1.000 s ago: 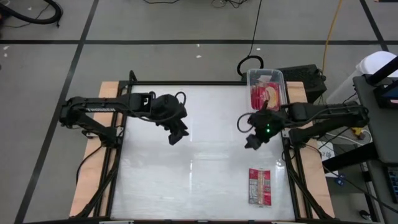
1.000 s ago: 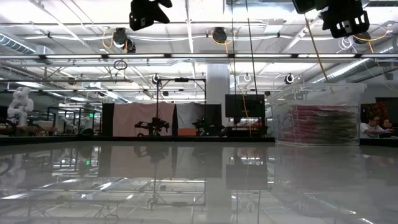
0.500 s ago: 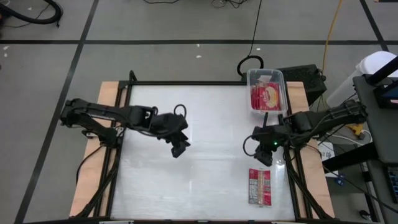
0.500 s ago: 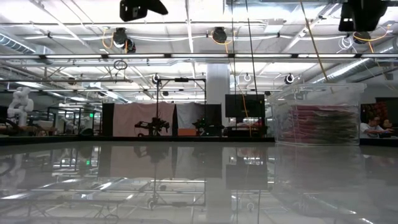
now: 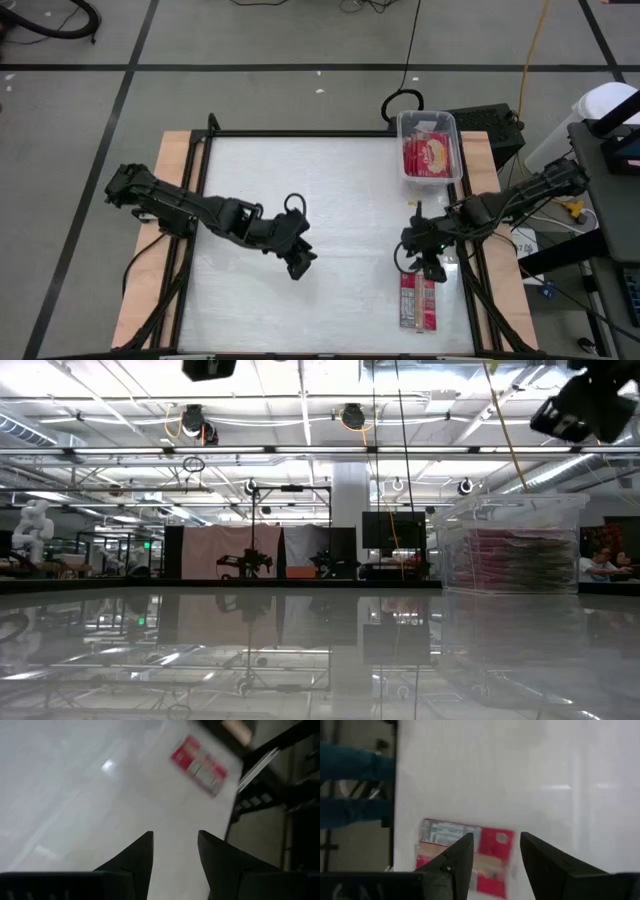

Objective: Sort popcorn bags into baskets
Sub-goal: Put the red popcorn bag into the transparent container

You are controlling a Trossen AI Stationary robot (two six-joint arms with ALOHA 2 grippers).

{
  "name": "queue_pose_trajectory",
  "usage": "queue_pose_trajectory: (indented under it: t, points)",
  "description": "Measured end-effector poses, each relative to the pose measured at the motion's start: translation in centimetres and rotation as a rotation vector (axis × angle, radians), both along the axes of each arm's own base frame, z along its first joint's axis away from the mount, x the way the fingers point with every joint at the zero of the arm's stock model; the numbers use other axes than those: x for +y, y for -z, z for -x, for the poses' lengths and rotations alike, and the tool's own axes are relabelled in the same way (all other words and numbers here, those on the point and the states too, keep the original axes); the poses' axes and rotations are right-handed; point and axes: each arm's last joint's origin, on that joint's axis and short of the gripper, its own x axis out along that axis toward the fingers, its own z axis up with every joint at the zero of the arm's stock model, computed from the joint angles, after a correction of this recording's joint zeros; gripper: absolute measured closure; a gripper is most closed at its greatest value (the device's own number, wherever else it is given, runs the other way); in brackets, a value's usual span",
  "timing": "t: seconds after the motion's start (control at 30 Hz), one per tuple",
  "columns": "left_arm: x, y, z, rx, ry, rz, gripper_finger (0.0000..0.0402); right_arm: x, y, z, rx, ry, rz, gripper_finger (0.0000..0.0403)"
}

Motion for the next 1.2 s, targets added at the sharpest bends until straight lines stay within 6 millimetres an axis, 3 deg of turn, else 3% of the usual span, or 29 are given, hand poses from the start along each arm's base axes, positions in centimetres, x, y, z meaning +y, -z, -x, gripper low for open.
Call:
queue_pose_trajectory:
  t: [0.2,0.47,1.03,1.2]
  points:
    - [-1.9,1.6,-0.6,0.038,-0.001,0.024,0.0245,0.8,4.1,-0.2,-0.034,-0.020,-0.088,0.0200]
    - [-3.6,2.7,-2.0,-0.009,-0.036,0.062,0.0245,0.5,8.4,1.2,0.051,-0.029,-0.053,0.0126]
    - [-3.8,3.8,-3.1,-0.039,0.000,-0.026,0.0245,-0.1,14.7,2.9,-0.011,0.036,-0.126,0.0139]
    - [-3.1,3.8,-3.3,-0.042,-0.010,-0.039,0.0245,-0.2,15.4,3.2,-0.054,-0.005,-0.082,0.0189]
